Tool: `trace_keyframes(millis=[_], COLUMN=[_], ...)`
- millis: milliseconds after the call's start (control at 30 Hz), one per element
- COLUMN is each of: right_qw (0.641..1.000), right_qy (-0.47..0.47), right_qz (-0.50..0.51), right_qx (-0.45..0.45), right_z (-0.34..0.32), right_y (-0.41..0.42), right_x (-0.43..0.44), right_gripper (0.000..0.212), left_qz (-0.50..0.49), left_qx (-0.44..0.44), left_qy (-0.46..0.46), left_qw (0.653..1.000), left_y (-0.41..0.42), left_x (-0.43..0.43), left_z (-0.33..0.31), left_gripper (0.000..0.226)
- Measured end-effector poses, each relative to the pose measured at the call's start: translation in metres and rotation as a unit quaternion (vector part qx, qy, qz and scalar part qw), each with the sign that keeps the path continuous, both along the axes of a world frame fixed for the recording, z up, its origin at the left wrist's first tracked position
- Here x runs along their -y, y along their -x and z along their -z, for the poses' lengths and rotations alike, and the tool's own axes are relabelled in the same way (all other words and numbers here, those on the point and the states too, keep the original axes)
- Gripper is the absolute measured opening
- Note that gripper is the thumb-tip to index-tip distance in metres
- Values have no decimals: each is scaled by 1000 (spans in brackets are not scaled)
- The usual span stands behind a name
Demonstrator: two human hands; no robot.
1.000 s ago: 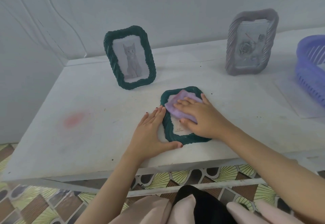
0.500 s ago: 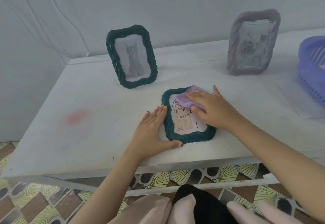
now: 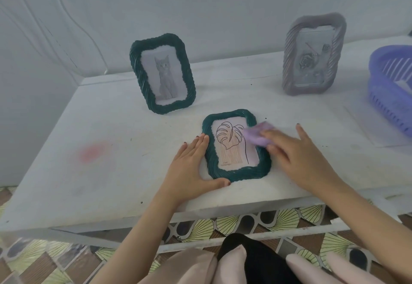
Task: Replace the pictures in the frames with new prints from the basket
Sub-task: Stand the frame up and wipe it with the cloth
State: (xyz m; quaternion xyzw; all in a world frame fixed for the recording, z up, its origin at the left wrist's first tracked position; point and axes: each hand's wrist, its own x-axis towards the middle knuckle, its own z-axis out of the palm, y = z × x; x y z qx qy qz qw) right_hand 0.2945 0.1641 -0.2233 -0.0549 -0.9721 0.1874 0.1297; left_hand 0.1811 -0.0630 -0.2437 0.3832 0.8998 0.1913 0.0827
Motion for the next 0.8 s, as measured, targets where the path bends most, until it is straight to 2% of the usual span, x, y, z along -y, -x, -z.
trace_keyframes(millis=[133,233,300,333,400,467,533,667,800], right_qw=[989,983,978,979,987,991,992,987,948], right_qy=[5,-13,-60,-80,-80,-64,-53,65,266], right_qz=[134,180,169,155,129,115,115,149,166], right_qx=[-64,27,101,103,52,10,12,-20,-59], right_z=[0,6,10,11,10,10,12,10,1], right_y=[7,11,12,12,12,15,20,26,28], right_x=[-22,-28,-25,-21,-9,3,13,28,31], right_gripper=[40,43,45,46,42,40,43,45,56], left_qz=[0,6,10,10,1,-14,-23,-46,-63], left_qx=[1,-3,1,3,12,31,51,103,202], left_qy=[4,4,3,0,-16,-33,-32,-51,-132], left_qw=[1000,1000,1000,1000,1000,999,998,992,968], left_y=[0,2,2,1,0,1,1,5,8], left_x=[1,2,1,1,0,-3,-5,-5,0], left_z=[1,3,3,3,1,-1,-4,0,5], left_gripper=[115,115,114,113,109,95,81,82,87])
